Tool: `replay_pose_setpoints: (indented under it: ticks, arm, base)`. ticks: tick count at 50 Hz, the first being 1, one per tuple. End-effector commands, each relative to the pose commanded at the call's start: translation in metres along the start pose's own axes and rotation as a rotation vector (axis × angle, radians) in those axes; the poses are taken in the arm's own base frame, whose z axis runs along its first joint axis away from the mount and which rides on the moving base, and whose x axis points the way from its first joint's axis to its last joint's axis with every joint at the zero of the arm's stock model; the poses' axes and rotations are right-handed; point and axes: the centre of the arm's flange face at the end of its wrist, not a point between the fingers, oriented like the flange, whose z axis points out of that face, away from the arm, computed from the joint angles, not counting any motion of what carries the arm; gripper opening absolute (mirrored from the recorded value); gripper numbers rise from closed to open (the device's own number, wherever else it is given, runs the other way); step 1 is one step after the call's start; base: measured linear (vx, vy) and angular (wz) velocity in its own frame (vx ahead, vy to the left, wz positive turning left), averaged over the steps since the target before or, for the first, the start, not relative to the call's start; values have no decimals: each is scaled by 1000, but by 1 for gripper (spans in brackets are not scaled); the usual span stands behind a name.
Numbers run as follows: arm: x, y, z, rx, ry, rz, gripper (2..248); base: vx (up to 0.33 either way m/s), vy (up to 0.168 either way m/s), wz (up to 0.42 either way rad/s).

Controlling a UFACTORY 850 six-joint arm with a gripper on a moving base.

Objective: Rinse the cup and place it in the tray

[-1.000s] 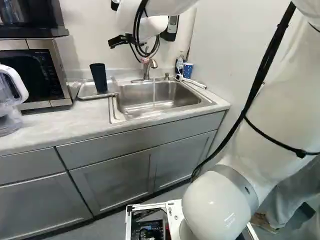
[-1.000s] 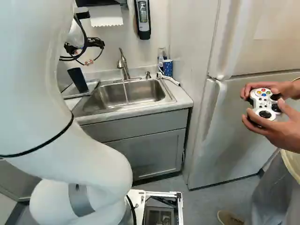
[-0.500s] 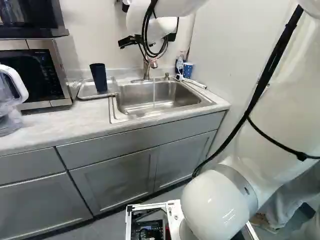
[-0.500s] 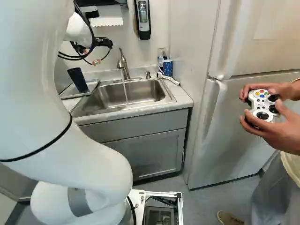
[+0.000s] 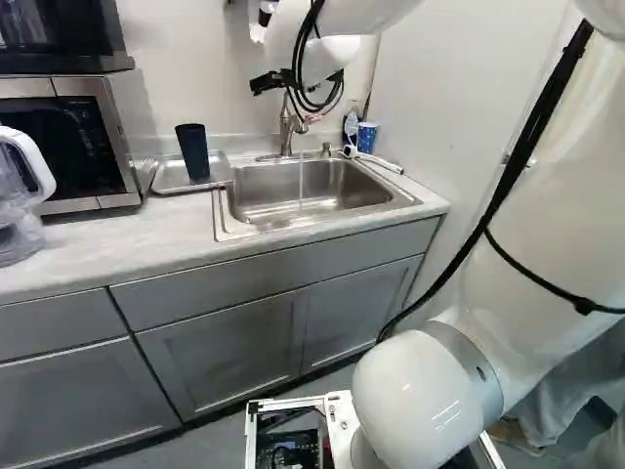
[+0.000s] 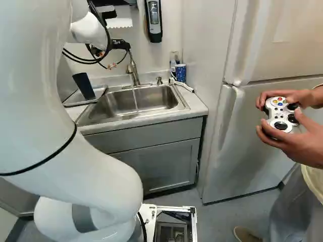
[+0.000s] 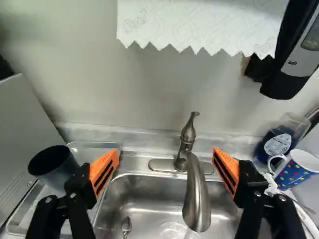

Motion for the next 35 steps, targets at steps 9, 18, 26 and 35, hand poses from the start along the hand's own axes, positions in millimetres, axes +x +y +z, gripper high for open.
replay_pose_setpoints:
  ticks: [9,18,26,35]
  arm:
    - [-1,14,1,-26,-2,8,247]
    - [-1,29,3,-53,-4,17,247]
    - [-1,42,6,-77,-6,24,247]
    - [1,54,13,-97,-8,31,247]
  base:
    - [0,0,0]
    - [0,0,0]
    - [0,0,0]
    - [0,0,0]
